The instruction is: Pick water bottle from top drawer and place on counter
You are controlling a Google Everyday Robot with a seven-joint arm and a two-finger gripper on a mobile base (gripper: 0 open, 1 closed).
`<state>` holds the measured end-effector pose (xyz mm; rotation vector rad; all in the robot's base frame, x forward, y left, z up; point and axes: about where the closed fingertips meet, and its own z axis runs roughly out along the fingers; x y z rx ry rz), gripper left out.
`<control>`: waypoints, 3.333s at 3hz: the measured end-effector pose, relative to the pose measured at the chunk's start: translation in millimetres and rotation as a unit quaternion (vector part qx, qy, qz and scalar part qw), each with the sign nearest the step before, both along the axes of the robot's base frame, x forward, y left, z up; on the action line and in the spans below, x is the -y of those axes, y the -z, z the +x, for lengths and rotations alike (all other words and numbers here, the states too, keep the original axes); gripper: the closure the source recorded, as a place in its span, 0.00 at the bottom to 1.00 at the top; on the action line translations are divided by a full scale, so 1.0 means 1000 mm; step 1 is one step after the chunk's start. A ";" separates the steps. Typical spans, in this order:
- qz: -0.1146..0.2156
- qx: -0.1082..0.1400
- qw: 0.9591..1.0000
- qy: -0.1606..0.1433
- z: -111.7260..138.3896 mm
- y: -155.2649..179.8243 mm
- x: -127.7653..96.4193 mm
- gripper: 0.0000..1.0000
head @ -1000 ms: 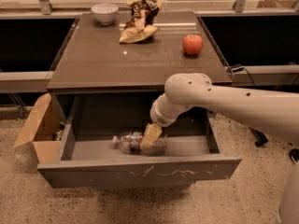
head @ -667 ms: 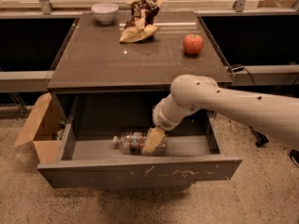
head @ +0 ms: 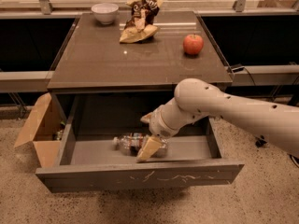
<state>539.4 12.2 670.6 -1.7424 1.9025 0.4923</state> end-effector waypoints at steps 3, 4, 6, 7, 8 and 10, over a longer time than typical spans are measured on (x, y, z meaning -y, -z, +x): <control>0.018 -0.046 0.999 -0.019 -0.011 0.029 -0.007 0.57; 0.014 -0.054 0.998 -0.019 -0.010 0.035 -0.006 0.26; 0.000 -0.068 0.997 -0.020 -0.009 0.058 -0.002 0.00; -0.008 -0.078 0.997 -0.019 -0.010 0.071 -0.002 0.18; -0.009 -0.079 0.997 -0.019 -0.010 0.073 -0.002 0.42; 0.033 0.000 0.999 -0.016 -0.007 -0.016 0.014 0.89</control>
Offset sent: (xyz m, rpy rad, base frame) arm -0.0115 0.0075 -0.0446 0.0527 0.1214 0.0435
